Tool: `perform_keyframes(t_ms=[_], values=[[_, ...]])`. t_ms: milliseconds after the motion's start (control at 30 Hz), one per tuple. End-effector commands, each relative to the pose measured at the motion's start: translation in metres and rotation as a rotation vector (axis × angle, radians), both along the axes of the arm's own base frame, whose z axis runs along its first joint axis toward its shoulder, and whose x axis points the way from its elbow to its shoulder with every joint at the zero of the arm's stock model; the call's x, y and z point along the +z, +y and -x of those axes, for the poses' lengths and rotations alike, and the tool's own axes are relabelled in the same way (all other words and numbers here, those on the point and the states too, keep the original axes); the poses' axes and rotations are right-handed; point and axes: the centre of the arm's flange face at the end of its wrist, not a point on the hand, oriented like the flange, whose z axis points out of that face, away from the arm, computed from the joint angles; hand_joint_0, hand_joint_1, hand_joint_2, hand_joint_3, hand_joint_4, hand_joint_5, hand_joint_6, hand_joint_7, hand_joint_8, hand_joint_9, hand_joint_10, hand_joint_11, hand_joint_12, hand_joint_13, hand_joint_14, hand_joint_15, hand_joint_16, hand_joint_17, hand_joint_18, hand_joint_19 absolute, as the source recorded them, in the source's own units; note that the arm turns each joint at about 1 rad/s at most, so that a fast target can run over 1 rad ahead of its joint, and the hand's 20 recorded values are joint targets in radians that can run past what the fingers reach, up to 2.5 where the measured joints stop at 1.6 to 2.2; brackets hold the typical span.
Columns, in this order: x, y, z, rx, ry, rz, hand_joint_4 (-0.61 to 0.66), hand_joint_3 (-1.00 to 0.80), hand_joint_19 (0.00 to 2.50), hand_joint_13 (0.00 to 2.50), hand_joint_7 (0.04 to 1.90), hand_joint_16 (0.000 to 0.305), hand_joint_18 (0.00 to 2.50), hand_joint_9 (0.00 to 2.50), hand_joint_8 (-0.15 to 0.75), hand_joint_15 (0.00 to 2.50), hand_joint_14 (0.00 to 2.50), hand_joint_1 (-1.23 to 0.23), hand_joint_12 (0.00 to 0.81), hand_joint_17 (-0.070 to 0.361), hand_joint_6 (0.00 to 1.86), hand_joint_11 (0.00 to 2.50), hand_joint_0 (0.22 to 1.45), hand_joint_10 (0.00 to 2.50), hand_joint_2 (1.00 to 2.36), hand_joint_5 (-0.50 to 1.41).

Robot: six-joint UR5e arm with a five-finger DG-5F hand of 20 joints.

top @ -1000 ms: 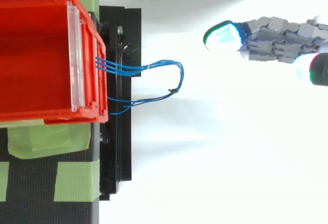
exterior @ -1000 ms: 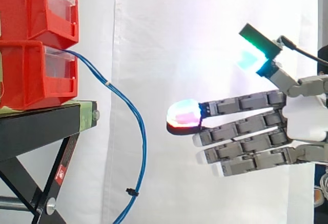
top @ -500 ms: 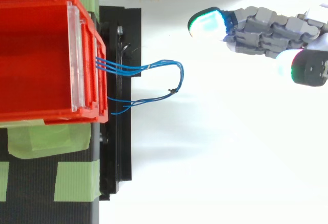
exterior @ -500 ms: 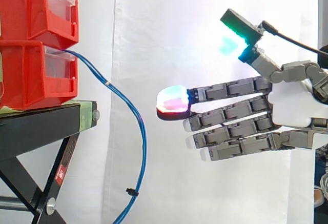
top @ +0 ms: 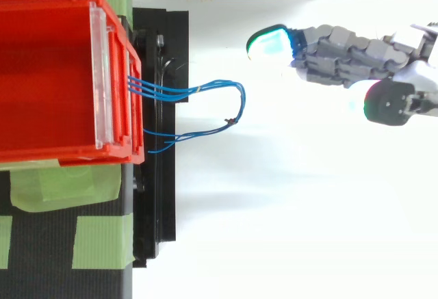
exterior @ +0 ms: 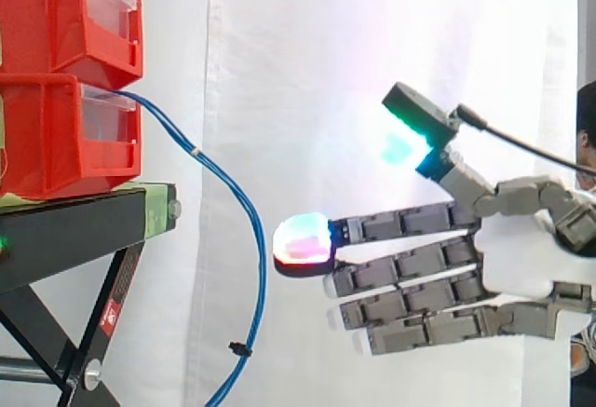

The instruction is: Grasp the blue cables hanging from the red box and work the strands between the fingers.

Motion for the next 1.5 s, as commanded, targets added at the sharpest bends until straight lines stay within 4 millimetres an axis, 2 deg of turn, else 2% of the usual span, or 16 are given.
perform_keyframes(t_ms=[0,267,500,767,800,867,933,1267,1467], values=[[-0.013,0.002,-0.007,-0.002,-0.017,-0.032,0.16,-1.0,0.12,0.0,0.66,0.072,0.0,0.0,0.286,0.17,0.0,-0.4,0.352,0.162,0.01,0.0,0.7,0.0,1.0,-0.39],[-0.001,0.004,-0.022,-0.03,0.013,-0.007,0.15,-1.0,0.11,0.0,0.65,0.072,0.0,0.0,0.285,0.17,0.0,-0.4,0.354,0.162,0.0,0.0,0.69,0.0,1.0,-0.39],[0.006,0.003,-0.028,-0.085,0.016,0.036,0.15,-1.0,0.11,0.0,0.65,0.072,0.0,0.0,0.286,0.17,0.0,-0.39,0.356,0.162,0.0,0.0,0.68,0.0,1.0,-0.4],[0.011,0.013,-0.033,-0.127,0.011,0.069,0.15,-1.0,0.12,0.0,0.66,0.073,0.0,0.0,0.286,0.17,0.0,-0.39,0.355,0.163,0.0,0.0,0.68,0.0,1.0,-0.4],[-0.005,0.021,-0.046,-0.138,0.02,0.072,0.15,-1.0,0.11,0.0,0.65,0.073,0.0,0.0,0.284,0.17,0.0,-0.39,0.355,0.163,0.0,0.0,0.68,0.0,1.0,-0.4],[-0.019,0.026,-0.059,-0.132,-0.002,0.033,0.15,-1.0,0.11,0.0,0.65,0.073,0.0,0.0,0.285,0.17,0.0,-0.39,0.355,0.163,0.0,0.0,0.68,0.0,1.0,-0.4],[-0.024,0.032,-0.069,-0.129,-0.02,-0.002,0.15,-1.0,0.11,0.0,0.65,0.073,0.0,0.0,0.285,0.17,0.0,-0.39,0.355,0.163,0.0,0.0,0.68,0.0,1.0,-0.4],[-0.005,0.046,-0.096,-0.13,-0.016,0.056,0.15,-1.0,0.11,0.0,0.66,0.073,0.0,0.0,0.285,0.17,0.0,-0.39,0.355,0.163,0.01,0.0,0.68,0.0,1.0,-0.4],[-0.003,0.051,-0.099,-0.131,-0.017,0.085,0.16,-1.0,0.12,0.0,0.66,0.073,0.0,0.0,0.286,0.17,0.0,-0.4,0.357,0.164,0.01,0.0,0.68,0.0,1.0,-0.4]])
